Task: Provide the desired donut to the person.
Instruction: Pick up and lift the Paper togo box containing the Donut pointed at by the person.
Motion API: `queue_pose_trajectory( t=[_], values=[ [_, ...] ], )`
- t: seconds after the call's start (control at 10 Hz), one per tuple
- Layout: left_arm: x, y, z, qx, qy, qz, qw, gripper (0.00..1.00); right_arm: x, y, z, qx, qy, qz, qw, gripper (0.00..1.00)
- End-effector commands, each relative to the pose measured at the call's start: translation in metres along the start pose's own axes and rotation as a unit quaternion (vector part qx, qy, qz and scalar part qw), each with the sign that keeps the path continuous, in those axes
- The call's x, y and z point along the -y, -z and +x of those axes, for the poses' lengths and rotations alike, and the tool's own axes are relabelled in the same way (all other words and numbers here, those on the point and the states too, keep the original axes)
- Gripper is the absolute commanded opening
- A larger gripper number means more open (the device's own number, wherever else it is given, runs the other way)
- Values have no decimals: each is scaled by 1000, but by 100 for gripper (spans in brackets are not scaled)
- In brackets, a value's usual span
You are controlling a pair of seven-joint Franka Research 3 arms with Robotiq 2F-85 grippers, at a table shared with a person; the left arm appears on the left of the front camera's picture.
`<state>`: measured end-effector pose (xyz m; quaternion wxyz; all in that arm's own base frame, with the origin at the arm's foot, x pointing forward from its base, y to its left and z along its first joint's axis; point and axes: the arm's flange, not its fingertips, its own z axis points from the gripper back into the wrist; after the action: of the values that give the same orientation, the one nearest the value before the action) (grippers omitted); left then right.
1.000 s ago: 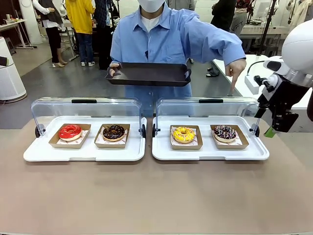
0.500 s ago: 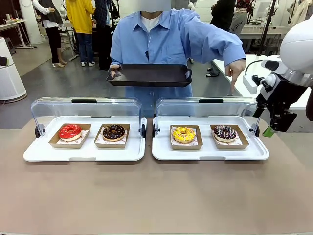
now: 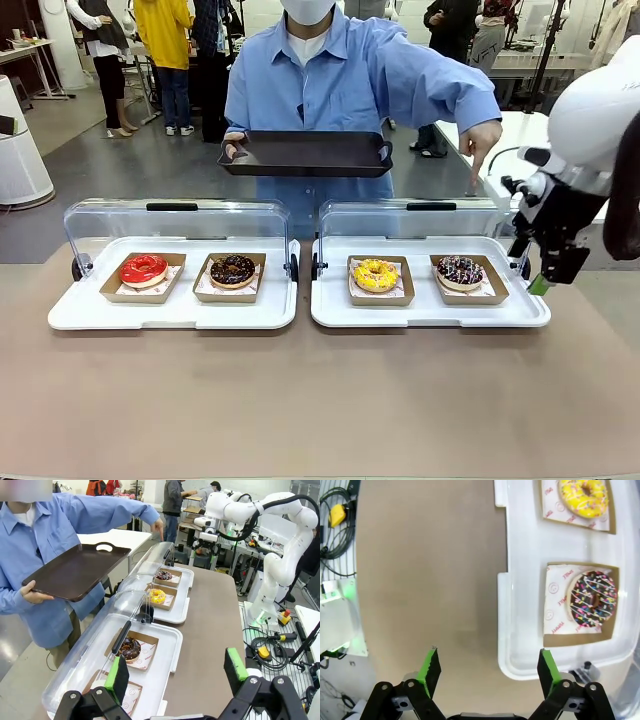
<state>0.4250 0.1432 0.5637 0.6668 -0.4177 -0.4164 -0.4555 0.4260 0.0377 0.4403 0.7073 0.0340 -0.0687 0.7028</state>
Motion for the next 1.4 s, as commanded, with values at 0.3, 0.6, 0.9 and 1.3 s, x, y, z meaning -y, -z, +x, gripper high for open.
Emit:
queue_pose_trajectory(
  t=[0.3, 0.6, 0.9, 1.3],
  values=[
    [1, -2, 1, 4, 2, 0, 1000, 100, 38, 46, -9, -10, -15, -16, 1000, 100],
    [1, -2, 1, 4, 2, 0, 1000, 100, 47, 63, -10, -19, -15, -11, 1000, 100],
    [1, -2, 1, 4, 2, 0, 1000, 100, 59, 80, -13, -22, -13, -13, 1000, 100],
    [1, -2, 1, 4, 2, 0, 1000, 100, 73, 95, -22, -25, 6, -7, 1000, 100]
  ],
)
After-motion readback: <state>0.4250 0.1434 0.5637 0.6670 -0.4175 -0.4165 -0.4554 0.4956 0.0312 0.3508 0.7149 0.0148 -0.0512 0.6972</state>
